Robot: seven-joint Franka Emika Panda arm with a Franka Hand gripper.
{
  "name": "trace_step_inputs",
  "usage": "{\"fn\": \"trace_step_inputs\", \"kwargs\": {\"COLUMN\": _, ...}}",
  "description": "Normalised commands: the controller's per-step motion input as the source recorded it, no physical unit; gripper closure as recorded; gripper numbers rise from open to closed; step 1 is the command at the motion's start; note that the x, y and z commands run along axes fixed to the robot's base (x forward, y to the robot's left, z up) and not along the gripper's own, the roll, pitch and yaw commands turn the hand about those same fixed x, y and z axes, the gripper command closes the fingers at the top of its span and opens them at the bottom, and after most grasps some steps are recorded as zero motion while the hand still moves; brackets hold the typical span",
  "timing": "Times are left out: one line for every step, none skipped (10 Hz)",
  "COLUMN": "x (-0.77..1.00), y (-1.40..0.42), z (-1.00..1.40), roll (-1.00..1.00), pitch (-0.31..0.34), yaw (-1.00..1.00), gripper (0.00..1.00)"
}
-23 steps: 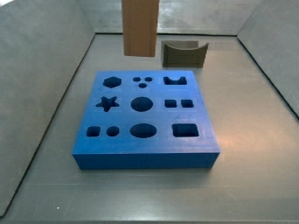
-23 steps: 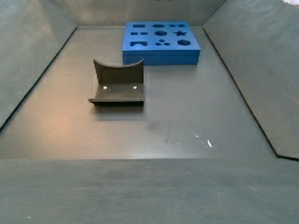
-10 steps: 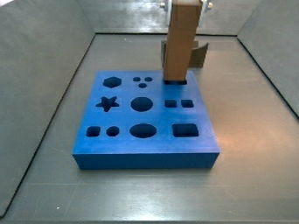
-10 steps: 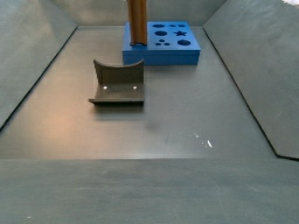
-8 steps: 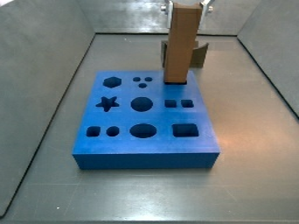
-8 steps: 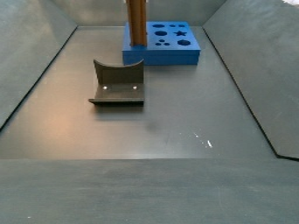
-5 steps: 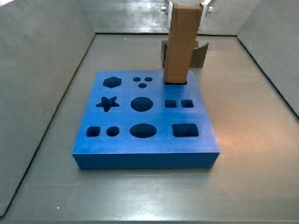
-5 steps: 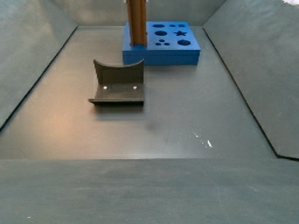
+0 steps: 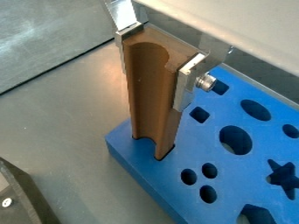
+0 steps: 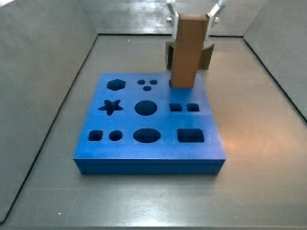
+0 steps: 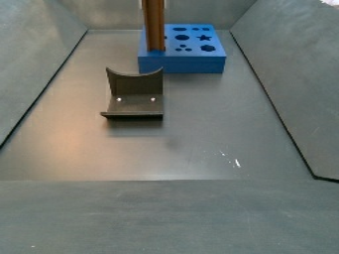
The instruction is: Insert the arch object.
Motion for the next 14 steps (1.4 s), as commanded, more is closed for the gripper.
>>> {"fn": "trace_step_inputs", "kwargs": {"x": 0.0, "y": 0.0, "z": -0.21, "roll": 0.0, "pitch": -0.057, "yaw": 0.0, "gripper": 1.0}}
{"fn": "trace_step_inputs", "kwargs": {"x": -0.08, "y": 0.0, "z": -0.17, "roll": 0.0, "pitch": -0.087, "yaw": 0.02, "gripper": 1.0}}
{"fn": "trace_step_inputs", "kwargs": {"x": -0.17, "y": 0.0, "z": -0.16, "roll": 0.0, "pitch": -0.11, "yaw": 0.07, "gripper": 1.0}}
{"fn": "trace_step_inputs", "kwargs": {"x": -0.17, "y": 0.0, "z": -0.17, "roll": 0.0, "pitch": -0.106, "yaw": 0.08, "gripper": 1.0}}
{"fn": "trace_step_inputs", "kwargs": {"x": -0.16, "y": 0.0, "z": -0.19, "roll": 0.0, "pitch": -0.114, "yaw": 0.07, "gripper": 1.0}}
{"fn": "trace_step_inputs", "kwargs": {"x": -0.12, "y": -0.01, "z": -0.2, "roll": 0.0, "pitch": -0.113, "yaw": 0.05, "gripper": 1.0}}
{"fn": "trace_step_inputs", "kwargs": {"x": -0.15, "y": -0.02, "z": -0.21, "roll": 0.0, "pitch": -0.124, "yaw": 0.03, "gripper": 1.0}}
{"fn": "trace_step_inputs", "kwargs": {"x": -0.15, "y": -0.01, "z": -0.21, "roll": 0.0, "pitch": -0.124, "yaw": 0.03, "gripper": 1.0}}
{"fn": "trace_step_inputs", "kwargs": {"x": -0.07, "y": -0.01, "z": -0.18, "roll": -0.01, "pitch": -0.107, "yaw": 0.0, "gripper": 1.0}}
{"fn": "trace_step_inputs", "kwargs": {"x": -0.07, "y": -0.01, "z": -0.17, "roll": -0.02, "pitch": -0.113, "yaw": 0.0, "gripper": 1.0}}
{"fn": "trace_step_inputs", "kwargs": {"x": -0.04, "y": 0.0, "z": -0.05, "roll": -0.02, "pitch": -0.084, "yaw": 0.0, "gripper": 1.0}}
{"fn": "trace_step_inputs", "kwargs": {"x": 0.0, "y": 0.0, "z": 0.0, "roll": 0.0, "pitch": -0.04, "yaw": 0.0, "gripper": 1.0}}
{"fn": "trace_step_inputs", "kwargs": {"x": 0.0, "y": 0.0, "z": 0.0, "roll": -0.02, "pitch": -0.014, "yaw": 0.0, "gripper": 1.0}}
{"fn": "trace_step_inputs", "kwargs": {"x": 0.0, "y": 0.0, "z": 0.0, "roll": 0.0, "pitch": -0.003, "yaw": 0.0, "gripper": 1.0}}
